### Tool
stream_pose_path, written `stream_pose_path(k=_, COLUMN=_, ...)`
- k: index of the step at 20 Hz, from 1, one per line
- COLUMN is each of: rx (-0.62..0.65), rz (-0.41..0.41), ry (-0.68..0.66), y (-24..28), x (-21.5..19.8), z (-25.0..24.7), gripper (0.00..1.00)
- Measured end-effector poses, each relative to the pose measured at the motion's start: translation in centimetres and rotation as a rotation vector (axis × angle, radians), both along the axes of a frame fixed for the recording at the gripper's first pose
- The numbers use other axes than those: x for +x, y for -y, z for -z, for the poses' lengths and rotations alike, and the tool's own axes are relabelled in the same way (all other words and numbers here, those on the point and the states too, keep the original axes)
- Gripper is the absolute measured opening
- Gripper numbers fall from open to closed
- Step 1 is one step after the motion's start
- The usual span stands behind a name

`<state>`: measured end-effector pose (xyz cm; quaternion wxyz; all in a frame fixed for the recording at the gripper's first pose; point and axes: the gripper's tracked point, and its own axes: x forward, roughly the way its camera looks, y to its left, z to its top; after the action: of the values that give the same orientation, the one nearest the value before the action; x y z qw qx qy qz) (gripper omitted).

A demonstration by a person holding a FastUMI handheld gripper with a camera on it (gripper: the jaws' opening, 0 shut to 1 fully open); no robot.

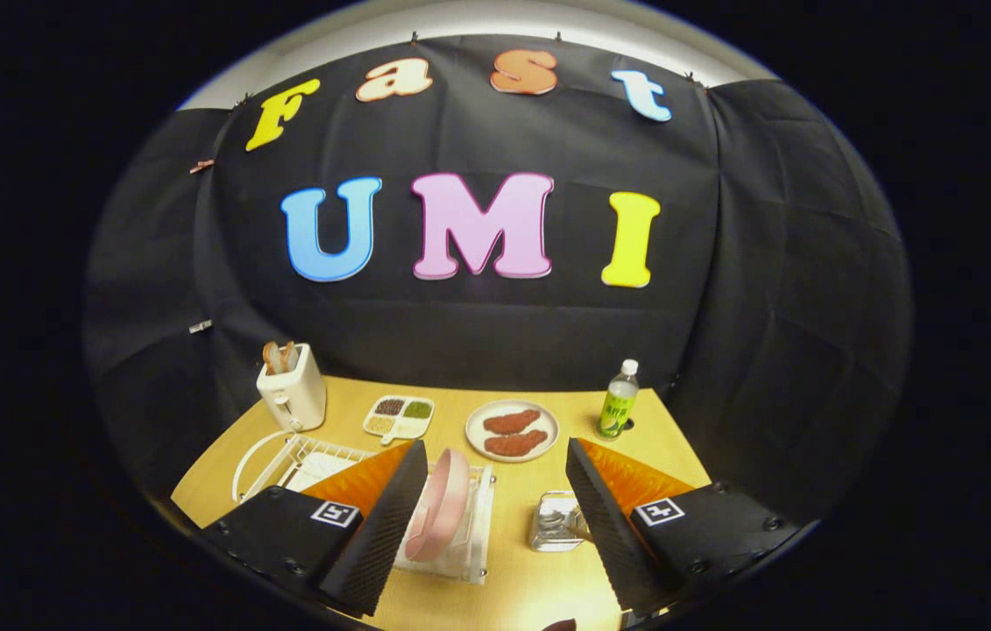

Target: Take the plate from the dish rack, then take the spoon from the basket and place it into the plate.

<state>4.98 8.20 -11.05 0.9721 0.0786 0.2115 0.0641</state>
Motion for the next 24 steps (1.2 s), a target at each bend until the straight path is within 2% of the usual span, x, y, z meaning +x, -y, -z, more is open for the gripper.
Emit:
stream_pose_path(k=5, rx=-0.021, rz=-0.043, ry=-0.194, y=-4.1, x=2.2, z=6.8, gripper=0.96)
stream_pose_path(k=7, rx=-0.020, rz=-0.044, ry=-0.233, y=-5.5, x=3.3, z=8.7, gripper=0.91)
stream_pose_path(k=11, rx=-0.071, rz=0.009, ry=-0.327, y=-6.2, x=4.5, z=13.0, gripper=0.78)
stream_pose_path(k=13, rx=-0.072, rz=0.034, ry=-0.344, y=-6.5, x=4.8, z=14.1, gripper=0.67)
stream_pose_path(k=14, rx=-0.072, rz=0.044, ry=-0.354, y=-6.8, x=5.0, z=14.7, gripper=0.56)
stream_pose_path(k=16, rx=-0.055, rz=0.059, ry=-0.378, y=-7.3, x=5.3, z=15.6, gripper=0.44)
stream_pose_path(k=19, rx=-0.055, rz=0.107, ry=-0.391, y=-7.3, x=5.7, z=15.7, gripper=0.32)
stream_pose_path(k=22, rx=-0.096, rz=0.132, ry=-0.394, y=-6.7, x=5.4, z=15.4, gripper=0.26)
stream_pose_path(k=24, rx=-0.111, rz=0.140, ry=-0.387, y=-6.6, x=5.2, z=14.7, gripper=0.26)
